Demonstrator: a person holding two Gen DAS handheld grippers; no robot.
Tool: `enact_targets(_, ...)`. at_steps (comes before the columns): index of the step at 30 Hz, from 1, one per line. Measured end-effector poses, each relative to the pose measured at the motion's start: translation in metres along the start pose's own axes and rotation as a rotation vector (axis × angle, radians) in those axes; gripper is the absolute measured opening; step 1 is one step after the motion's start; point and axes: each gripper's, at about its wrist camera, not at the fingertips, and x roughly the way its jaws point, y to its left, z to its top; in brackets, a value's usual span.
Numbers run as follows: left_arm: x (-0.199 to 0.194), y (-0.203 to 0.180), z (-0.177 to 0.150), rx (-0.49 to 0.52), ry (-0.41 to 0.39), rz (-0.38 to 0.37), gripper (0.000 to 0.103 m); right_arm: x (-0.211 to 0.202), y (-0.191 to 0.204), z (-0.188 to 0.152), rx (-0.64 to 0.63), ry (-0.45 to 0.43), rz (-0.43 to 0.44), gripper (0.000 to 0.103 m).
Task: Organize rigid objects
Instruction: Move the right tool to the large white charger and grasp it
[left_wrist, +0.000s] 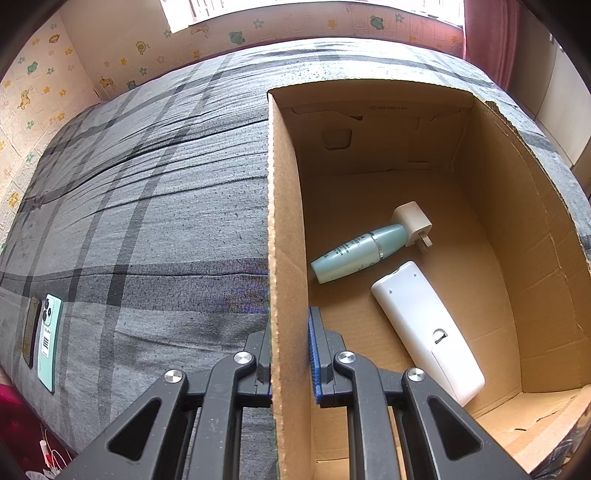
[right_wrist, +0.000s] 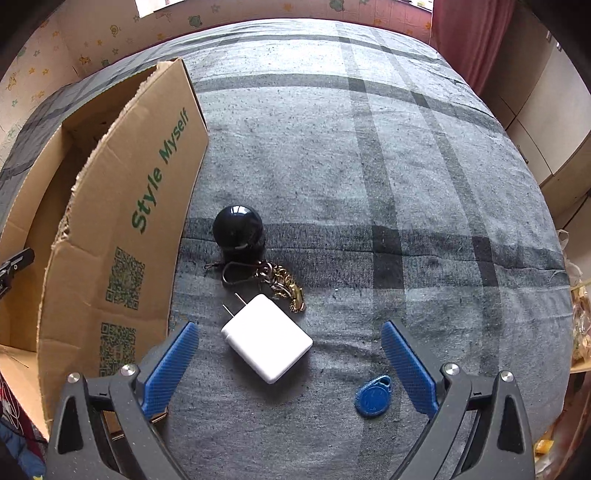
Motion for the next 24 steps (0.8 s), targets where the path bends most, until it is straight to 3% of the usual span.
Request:
enact_targets(12, -0.001, 0.000, 0.001, 0.003, 0.000, 0.005, 0.015, 0.029, 0.004, -0.007, -0.001, 0.048, 0.012, 0.098)
enact_targets(18, -0.001, 0.000, 0.001, 0.005, 0.000, 0.008, 0.015, 0.034, 0.001, -0.006, 0.008, 0.065, 0.037, 0.082)
enact_targets(20, -0.001, 0.000, 0.001, 0.005, 0.000, 0.008, 0.015, 0.036, 0.001, -0.006, 0.012, 0.071, 0.054, 0.066)
enact_targets(24, -0.001, -0.001, 0.000, 0.006, 0.000, 0.010, 0.015, 0.030, 0.006, -0.009, 0.020, 0.062, 0.046, 0.066)
